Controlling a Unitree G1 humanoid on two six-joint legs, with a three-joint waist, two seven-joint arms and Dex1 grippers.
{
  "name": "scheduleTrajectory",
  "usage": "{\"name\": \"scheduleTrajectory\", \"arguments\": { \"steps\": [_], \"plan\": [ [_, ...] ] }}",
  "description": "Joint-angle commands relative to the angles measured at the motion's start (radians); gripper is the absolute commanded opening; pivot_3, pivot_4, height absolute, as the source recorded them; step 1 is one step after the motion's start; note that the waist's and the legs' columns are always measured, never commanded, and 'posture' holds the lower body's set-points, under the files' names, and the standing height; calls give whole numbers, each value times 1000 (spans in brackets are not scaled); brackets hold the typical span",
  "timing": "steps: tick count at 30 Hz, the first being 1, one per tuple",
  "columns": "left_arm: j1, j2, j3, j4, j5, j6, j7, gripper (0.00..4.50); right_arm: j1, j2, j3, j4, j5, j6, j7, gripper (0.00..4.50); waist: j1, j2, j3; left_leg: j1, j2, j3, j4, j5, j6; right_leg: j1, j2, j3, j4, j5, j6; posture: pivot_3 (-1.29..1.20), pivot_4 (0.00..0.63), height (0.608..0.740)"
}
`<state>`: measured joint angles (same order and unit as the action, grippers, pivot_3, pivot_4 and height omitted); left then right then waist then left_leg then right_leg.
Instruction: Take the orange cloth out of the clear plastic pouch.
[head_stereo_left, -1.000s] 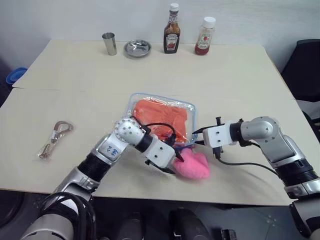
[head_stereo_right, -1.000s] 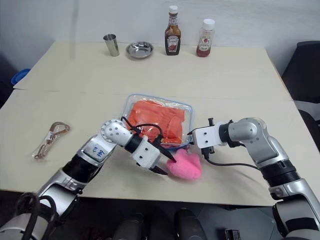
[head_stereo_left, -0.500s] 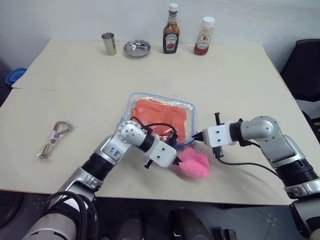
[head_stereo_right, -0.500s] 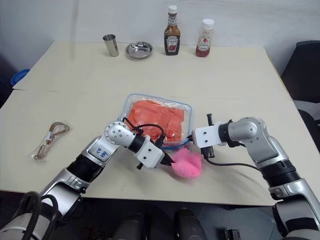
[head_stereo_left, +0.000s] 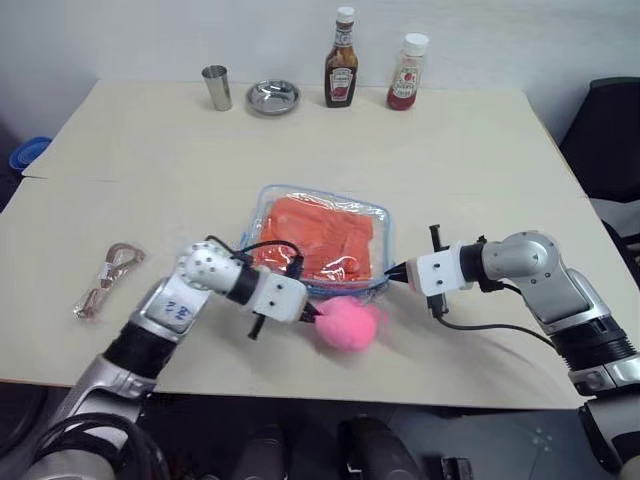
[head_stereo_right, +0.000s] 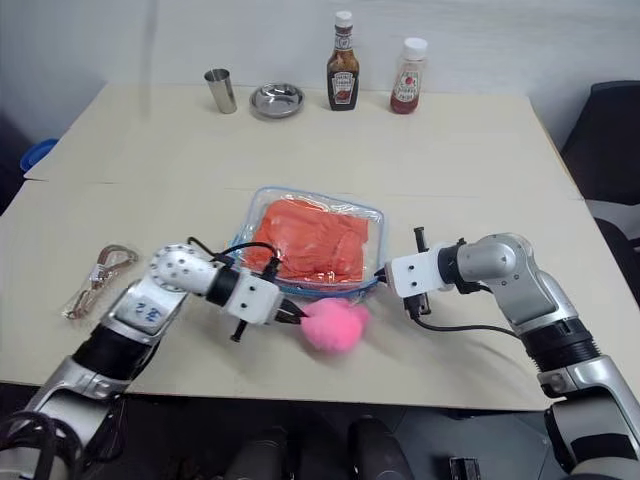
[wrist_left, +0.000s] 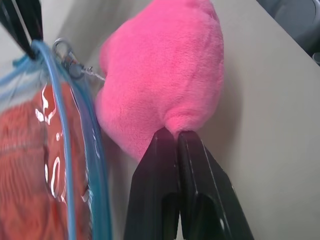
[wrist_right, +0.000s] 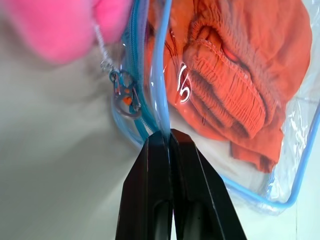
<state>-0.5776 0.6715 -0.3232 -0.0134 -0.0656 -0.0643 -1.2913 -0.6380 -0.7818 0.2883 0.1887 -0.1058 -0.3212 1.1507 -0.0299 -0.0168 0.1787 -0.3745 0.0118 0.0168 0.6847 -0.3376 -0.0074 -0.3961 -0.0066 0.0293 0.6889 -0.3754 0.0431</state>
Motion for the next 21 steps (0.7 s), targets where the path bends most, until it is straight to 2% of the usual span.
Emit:
{"name": "scheduleTrajectory", "arguments": {
  "steps": [1, 8, 21],
  "plan": [
    [31, 33, 61, -70, -34, 63, 26, 0, -22, -9, -28, 14, -3, -32, -19, 51, 2, 0, 0, 0, 0, 0, 0, 0, 0, 0, 0, 0, 0, 0, 0, 0, 150, 740],
    [101, 79, 162, -162, -91, 217, 89, 0, -35, -15, -25, 59, -7, -81, -24, 51, 0, 0, 0, 0, 0, 0, 0, 0, 0, 0, 0, 0, 0, 0, 0, 0, 150, 740],
    [284, 192, 345, -247, -207, 376, 158, 0, -49, -17, -25, 125, -6, -131, -25, 51, -2, 0, 0, 0, 0, 0, -1, 0, 0, 0, 0, 0, 0, 0, 0, 0, 150, 740]
  ]
}}
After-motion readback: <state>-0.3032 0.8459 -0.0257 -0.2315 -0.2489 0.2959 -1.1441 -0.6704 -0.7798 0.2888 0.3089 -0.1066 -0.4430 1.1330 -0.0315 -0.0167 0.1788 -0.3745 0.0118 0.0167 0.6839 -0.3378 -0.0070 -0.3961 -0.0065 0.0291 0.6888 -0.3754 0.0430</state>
